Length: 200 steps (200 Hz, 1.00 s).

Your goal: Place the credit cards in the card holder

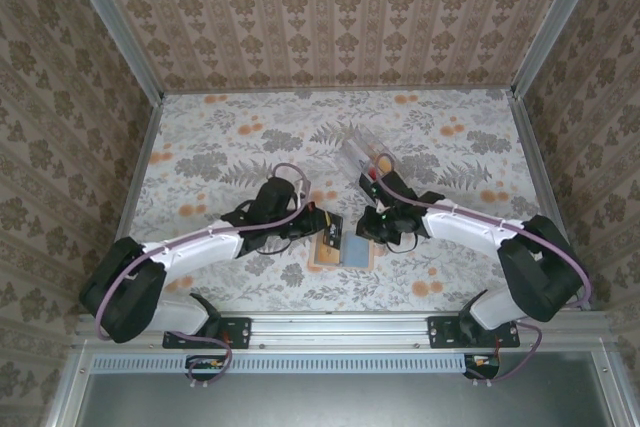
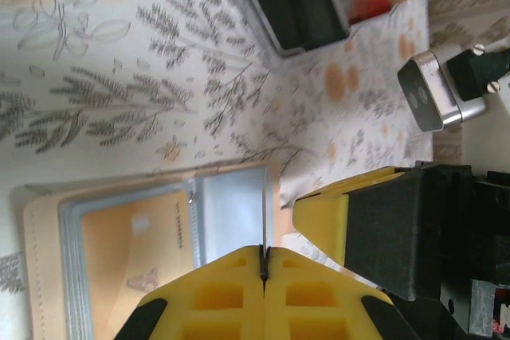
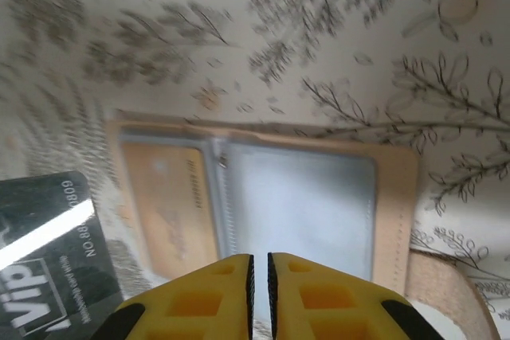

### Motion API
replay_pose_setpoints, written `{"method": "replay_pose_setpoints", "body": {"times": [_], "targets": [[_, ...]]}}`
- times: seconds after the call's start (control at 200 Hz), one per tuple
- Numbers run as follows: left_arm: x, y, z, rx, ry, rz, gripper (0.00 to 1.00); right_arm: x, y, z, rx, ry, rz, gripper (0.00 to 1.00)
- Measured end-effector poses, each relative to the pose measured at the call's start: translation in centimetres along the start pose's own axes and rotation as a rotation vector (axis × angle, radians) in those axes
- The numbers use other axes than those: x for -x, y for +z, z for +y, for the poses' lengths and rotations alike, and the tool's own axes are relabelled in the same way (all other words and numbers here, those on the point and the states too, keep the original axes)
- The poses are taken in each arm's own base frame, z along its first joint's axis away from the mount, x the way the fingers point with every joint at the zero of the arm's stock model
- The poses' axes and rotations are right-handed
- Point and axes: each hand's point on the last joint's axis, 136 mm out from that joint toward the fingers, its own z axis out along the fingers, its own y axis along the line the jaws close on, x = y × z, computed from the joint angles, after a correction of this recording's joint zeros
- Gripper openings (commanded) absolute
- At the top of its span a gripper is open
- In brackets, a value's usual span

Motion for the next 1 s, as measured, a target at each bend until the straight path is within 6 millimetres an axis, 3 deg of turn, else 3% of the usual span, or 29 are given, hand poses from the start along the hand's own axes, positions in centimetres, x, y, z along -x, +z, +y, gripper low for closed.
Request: {"method": "replay_pose_setpoints", "body": {"times": [0.255,0.55,1.0], "targets": [[-2.1,1.9,0.9,0.050,0.058,0.049,0.00,-1.0,0.7,-2.7,-0.145,-0.003,0.002,0.13],[-2.2,3.0,2.3,0.081,0.062,0.036,0.00,-1.2,1.6,-4.1,-0.206,0.006,0.020,0.10],[-2.8,4.5,2.7,0.071,0.071,0.035,0.00,-1.2,1.7,-4.2,-0.209,0.005,0.023,0.10]]}}
